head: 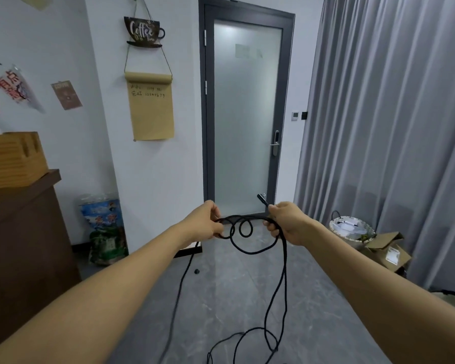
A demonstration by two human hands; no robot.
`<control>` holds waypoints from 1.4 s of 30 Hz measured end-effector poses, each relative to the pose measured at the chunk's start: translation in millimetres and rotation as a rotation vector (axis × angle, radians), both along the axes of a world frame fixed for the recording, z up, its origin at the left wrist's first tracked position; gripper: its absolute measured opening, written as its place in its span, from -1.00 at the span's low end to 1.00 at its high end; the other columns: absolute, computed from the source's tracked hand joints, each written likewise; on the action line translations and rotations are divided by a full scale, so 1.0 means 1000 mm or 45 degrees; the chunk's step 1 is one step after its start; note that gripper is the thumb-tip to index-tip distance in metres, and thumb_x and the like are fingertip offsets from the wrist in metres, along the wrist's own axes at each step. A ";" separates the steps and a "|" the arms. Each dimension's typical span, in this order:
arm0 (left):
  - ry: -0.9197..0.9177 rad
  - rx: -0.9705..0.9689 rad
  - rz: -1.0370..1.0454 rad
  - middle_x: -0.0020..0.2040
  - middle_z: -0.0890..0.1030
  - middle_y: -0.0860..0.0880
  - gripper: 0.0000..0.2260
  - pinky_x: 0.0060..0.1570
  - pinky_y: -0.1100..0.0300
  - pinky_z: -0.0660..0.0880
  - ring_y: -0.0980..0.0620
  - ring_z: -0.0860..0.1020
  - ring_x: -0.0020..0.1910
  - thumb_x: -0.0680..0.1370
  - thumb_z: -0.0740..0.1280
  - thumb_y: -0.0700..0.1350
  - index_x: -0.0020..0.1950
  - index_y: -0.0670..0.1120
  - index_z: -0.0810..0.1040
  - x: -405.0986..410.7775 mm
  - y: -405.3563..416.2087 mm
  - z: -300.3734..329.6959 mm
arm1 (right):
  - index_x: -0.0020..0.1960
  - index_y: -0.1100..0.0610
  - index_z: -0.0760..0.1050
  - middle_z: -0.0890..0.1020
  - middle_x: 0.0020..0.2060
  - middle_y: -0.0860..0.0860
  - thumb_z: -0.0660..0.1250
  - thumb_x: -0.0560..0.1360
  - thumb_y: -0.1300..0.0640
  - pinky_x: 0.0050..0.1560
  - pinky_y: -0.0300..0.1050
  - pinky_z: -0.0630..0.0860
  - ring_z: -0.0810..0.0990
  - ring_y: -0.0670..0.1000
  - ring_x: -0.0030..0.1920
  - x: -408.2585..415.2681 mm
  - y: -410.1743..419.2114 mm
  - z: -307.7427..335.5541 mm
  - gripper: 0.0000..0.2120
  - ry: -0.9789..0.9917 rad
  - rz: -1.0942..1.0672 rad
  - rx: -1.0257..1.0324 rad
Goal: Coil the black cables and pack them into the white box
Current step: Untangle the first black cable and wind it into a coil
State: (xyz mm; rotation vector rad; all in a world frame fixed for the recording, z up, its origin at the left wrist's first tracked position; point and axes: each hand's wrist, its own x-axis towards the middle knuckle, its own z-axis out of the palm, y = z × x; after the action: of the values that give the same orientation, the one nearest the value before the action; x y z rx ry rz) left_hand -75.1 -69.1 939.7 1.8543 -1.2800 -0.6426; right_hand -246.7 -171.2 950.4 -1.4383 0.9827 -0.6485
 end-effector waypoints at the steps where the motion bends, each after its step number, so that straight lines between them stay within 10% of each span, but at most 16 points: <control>1: -0.143 -0.003 0.044 0.04 0.44 -0.08 -0.82 -0.25 0.25 0.43 -0.02 0.54 -0.11 0.49 0.30 -0.27 0.01 -0.09 0.35 0.000 0.001 -0.001 | -0.20 0.21 0.26 0.42 -0.40 0.13 -0.01 0.66 0.18 -0.59 -0.29 0.23 0.29 -0.03 -0.48 0.003 0.000 0.000 -0.72 0.023 -0.030 -0.034; 6: -0.602 0.062 0.291 0.06 0.36 0.00 -0.80 -0.30 0.18 0.38 -0.01 0.47 -0.19 0.44 0.34 -0.15 -0.01 -0.04 0.37 0.002 0.001 -0.002 | -0.15 0.18 0.34 0.44 -0.33 0.11 0.01 0.64 0.23 -0.56 -0.30 0.16 0.24 -0.05 -0.45 0.016 -0.003 -0.002 -0.76 0.140 -0.253 -0.033; 9: -0.721 0.087 0.359 0.01 0.43 -0.01 -0.88 -0.28 0.18 0.37 -0.03 0.48 -0.16 0.45 0.32 -0.20 -0.11 -0.04 0.41 0.011 0.001 -0.004 | 0.20 0.16 0.43 0.51 0.08 0.05 0.05 0.62 0.25 -0.42 -0.24 0.10 0.21 -0.06 -0.40 0.008 -0.002 -0.003 -0.75 1.059 -0.090 -0.769; 11: -0.700 0.079 0.427 0.02 0.47 -0.07 -0.93 -0.23 0.14 0.43 -0.08 0.52 -0.11 0.51 0.27 -0.24 -0.08 -0.09 0.42 0.020 0.000 -0.008 | 0.24 0.28 0.40 0.50 -0.07 0.10 0.06 0.61 0.28 -0.42 -0.25 0.18 0.29 -0.06 -0.38 0.004 -0.018 -0.011 -0.74 0.647 -0.276 -0.611; 14: 0.021 -0.028 0.616 -0.06 0.50 -0.16 -0.93 -0.10 0.00 0.57 -0.10 0.58 -0.13 0.59 0.15 -0.32 -0.04 -0.20 0.40 0.023 -0.003 -0.010 | 0.18 0.34 0.30 0.46 -0.15 0.15 0.07 0.59 0.32 -0.32 -0.11 0.34 0.44 0.09 -0.22 -0.004 -0.018 -0.013 -0.80 0.637 -0.427 -0.602; 16: 0.898 -0.100 0.652 -0.16 0.48 -0.17 -0.81 -0.27 0.09 0.61 0.01 0.54 -0.34 0.60 0.06 -0.40 -0.12 -0.25 0.40 0.017 -0.001 -0.006 | 0.16 0.32 0.28 0.48 -0.08 0.20 0.05 0.57 0.35 -0.24 -0.03 0.36 0.45 0.16 -0.16 -0.007 -0.018 -0.016 -0.82 0.689 -0.417 -0.706; 18: 1.192 -0.074 0.597 -0.25 0.46 -0.15 -0.73 -0.57 0.29 0.51 0.09 0.46 -0.47 0.57 0.02 -0.46 -0.22 -0.26 0.40 0.022 0.002 -0.004 | 0.14 0.32 0.27 0.52 -0.05 0.23 0.01 0.55 0.39 -0.21 0.00 0.35 0.44 0.18 -0.17 -0.012 -0.013 -0.017 -0.81 0.736 -0.454 -0.794; 21: 0.683 0.172 0.419 -0.24 0.52 -0.09 -0.77 -0.63 0.38 0.18 0.12 0.22 -0.45 0.54 0.11 -0.44 -0.22 -0.21 0.44 0.032 0.014 0.004 | 0.15 0.31 0.26 0.57 -0.02 0.26 -0.05 0.51 0.43 -0.19 0.03 0.34 0.49 0.22 -0.13 -0.020 -0.014 -0.020 -0.74 0.856 -0.527 -0.885; 26: 0.040 0.160 0.572 -0.14 0.60 -0.15 -0.94 -0.24 0.15 0.45 -0.06 0.48 -0.20 0.45 0.41 -0.30 -0.12 -0.23 0.56 0.067 0.013 0.002 | 0.18 0.33 0.25 0.57 0.04 0.29 -0.07 0.52 0.43 -0.16 0.04 0.34 0.51 0.25 -0.07 -0.030 -0.023 -0.026 -0.72 0.906 -0.566 -0.900; 33: 0.719 0.034 0.810 0.03 0.53 -0.16 -0.80 -0.57 0.35 0.42 0.03 0.48 -0.20 0.51 0.11 -0.50 -0.06 -0.32 0.48 0.109 0.039 -0.014 | 0.18 0.35 0.23 0.50 0.16 0.37 -0.07 0.54 0.40 0.05 0.17 0.38 0.49 0.36 0.15 -0.056 -0.041 -0.029 -0.75 0.889 -0.708 -0.741; 37: 0.667 0.040 0.912 0.00 0.56 -0.14 -0.61 -0.51 0.32 0.44 0.07 0.47 -0.25 0.47 0.02 -0.53 0.24 -0.42 0.45 0.122 0.044 -0.025 | 0.23 0.39 0.23 0.47 0.20 0.37 -0.04 0.55 0.39 0.10 0.16 0.37 0.46 0.35 0.20 -0.057 -0.044 -0.032 -0.73 0.878 -0.741 -0.615; 42: 0.681 0.106 0.729 -0.17 0.56 -0.17 -0.90 -0.66 0.41 0.19 0.15 0.27 -0.55 0.53 0.16 -0.42 -0.06 -0.30 0.44 0.084 0.030 -0.013 | 0.25 0.38 0.29 0.49 0.18 0.32 0.13 0.55 0.34 0.06 0.05 0.43 0.49 0.29 0.18 -0.036 -0.040 -0.035 -0.72 0.737 -0.614 -0.526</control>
State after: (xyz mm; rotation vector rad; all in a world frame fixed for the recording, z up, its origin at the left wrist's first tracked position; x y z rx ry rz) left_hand 8.5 -38.7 926.2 1.8218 -0.3577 -0.8003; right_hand -282.8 -211.1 915.3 -1.8183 1.7606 -0.8361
